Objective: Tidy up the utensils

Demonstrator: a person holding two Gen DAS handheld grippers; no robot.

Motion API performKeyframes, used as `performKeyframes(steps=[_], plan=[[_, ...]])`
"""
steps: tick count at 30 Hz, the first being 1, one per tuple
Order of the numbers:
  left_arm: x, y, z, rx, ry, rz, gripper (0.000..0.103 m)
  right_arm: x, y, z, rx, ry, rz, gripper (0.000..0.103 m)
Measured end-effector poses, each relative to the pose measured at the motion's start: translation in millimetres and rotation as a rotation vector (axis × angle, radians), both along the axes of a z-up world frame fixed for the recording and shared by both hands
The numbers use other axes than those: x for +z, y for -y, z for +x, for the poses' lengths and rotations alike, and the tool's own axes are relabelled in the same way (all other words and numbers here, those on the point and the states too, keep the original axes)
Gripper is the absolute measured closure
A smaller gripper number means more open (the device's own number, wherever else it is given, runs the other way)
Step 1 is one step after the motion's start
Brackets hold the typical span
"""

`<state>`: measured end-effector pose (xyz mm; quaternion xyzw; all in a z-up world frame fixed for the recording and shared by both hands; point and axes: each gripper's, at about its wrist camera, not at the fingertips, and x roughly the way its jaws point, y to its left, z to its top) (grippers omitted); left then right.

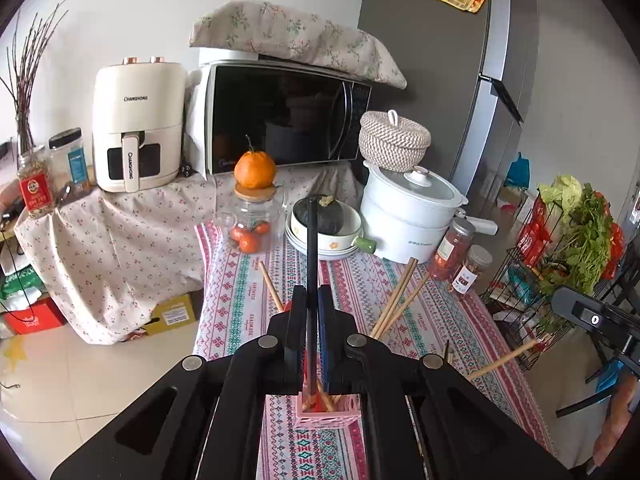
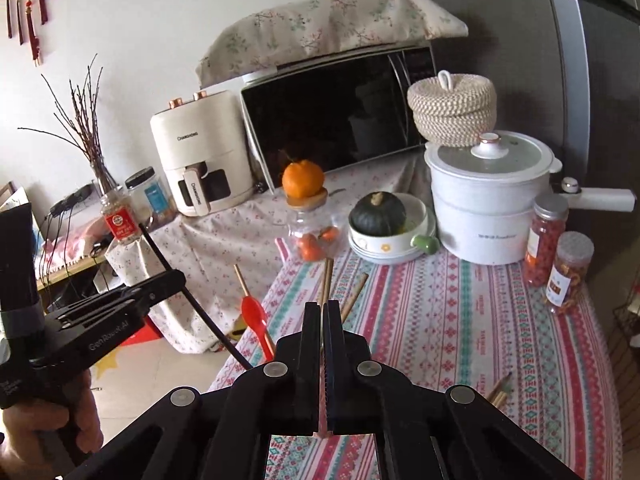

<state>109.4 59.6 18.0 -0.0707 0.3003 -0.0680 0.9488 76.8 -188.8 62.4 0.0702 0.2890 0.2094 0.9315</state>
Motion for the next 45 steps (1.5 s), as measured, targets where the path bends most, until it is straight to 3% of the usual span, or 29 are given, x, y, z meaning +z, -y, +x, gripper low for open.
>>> performKeyframes(steps=[4,7,9,11,15,20,24,28,34,37,39,45], plan=[[-5,-3,4,0.005,-0.031,-0.04,0.098,-11,5,15,-0.008,-0.064,0.007,0.102],[2,-5,-2,0.006,0.001,-0.058,0.098,-27,23,35,-0.037,-0.154,0.011,0.094],[10,-7,-9,0.006,0.037,-0.075,0.098,-41,38,46,-0.07,-0.22,0.005,0.075],[18,-11,-17,0.004,0.074,-0.1,0.098,-57,51,51,-0.096,-0.291,-0.007,0.065],[35,-17,-35,-0.016,0.119,-0.143,0.098,-94,66,46,-0.078,-0.42,-0.081,0.065],[40,-14,-54,-0.079,0.109,-0.159,0.098,-149,75,15,-0.001,-0.554,-0.233,0.065],[35,-8,-59,-0.105,0.085,-0.149,0.098,-183,84,-20,0.089,-0.621,-0.348,0.065],[30,-2,-60,-0.117,0.067,-0.154,0.098,-208,91,-46,0.176,-0.683,-0.389,0.065],[28,10,-62,-0.13,0.064,-0.138,0.098,-239,92,-61,0.196,-0.728,-0.487,0.069],[26,13,-62,-0.131,0.065,-0.12,0.098,-238,87,-69,0.239,-0.691,-0.538,0.096],[25,14,-62,-0.128,0.063,-0.111,0.098,-235,87,-71,0.253,-0.692,-0.547,0.098],[25,12,-61,-0.116,0.068,-0.106,0.098,-178,84,-84,0.269,-0.524,-0.52,0.099]])
